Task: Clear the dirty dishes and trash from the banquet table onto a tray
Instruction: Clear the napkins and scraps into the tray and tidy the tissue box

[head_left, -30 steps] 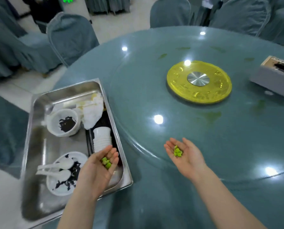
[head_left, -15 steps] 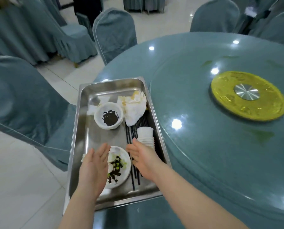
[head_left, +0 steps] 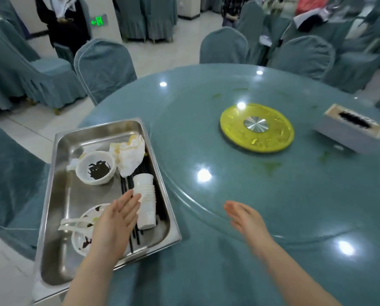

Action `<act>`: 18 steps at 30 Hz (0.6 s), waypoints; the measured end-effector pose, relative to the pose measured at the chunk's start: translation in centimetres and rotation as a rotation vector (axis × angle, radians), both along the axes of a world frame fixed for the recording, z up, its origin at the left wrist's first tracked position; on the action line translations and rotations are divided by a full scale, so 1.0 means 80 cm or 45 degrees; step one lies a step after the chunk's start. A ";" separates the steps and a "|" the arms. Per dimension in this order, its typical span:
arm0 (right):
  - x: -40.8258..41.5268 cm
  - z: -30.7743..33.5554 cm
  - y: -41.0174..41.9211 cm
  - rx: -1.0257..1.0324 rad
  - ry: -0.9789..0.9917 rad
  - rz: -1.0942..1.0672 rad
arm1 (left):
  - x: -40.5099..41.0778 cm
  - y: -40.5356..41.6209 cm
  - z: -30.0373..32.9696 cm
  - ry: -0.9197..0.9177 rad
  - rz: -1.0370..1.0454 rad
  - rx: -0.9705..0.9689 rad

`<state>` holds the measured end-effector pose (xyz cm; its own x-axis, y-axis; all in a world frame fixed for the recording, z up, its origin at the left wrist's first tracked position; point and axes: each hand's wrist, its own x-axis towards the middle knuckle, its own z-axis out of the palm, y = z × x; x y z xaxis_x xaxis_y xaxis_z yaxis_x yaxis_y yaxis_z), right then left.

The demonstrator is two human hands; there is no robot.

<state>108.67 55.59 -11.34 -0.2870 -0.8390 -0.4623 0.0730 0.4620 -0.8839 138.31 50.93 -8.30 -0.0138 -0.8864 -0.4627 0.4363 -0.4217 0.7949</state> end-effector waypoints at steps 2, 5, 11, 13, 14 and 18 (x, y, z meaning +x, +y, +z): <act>-0.061 -0.014 0.037 0.012 0.338 -0.037 | -0.022 0.013 0.003 -0.020 -0.053 -0.013; -0.156 -0.033 0.088 0.145 0.787 0.016 | -0.048 0.026 0.013 -0.046 -0.098 -0.030; -0.275 -0.052 0.147 0.677 1.374 0.558 | -0.089 0.029 0.040 -0.095 -0.147 -0.083; -0.272 -0.052 0.150 0.750 1.440 0.630 | -0.100 0.031 0.044 -0.107 -0.160 -0.088; -0.267 -0.052 0.150 0.752 1.473 0.630 | -0.105 0.032 0.046 -0.120 -0.169 -0.090; -0.253 -0.051 0.151 0.705 1.581 0.624 | -0.121 0.036 0.041 -0.178 -0.233 -0.069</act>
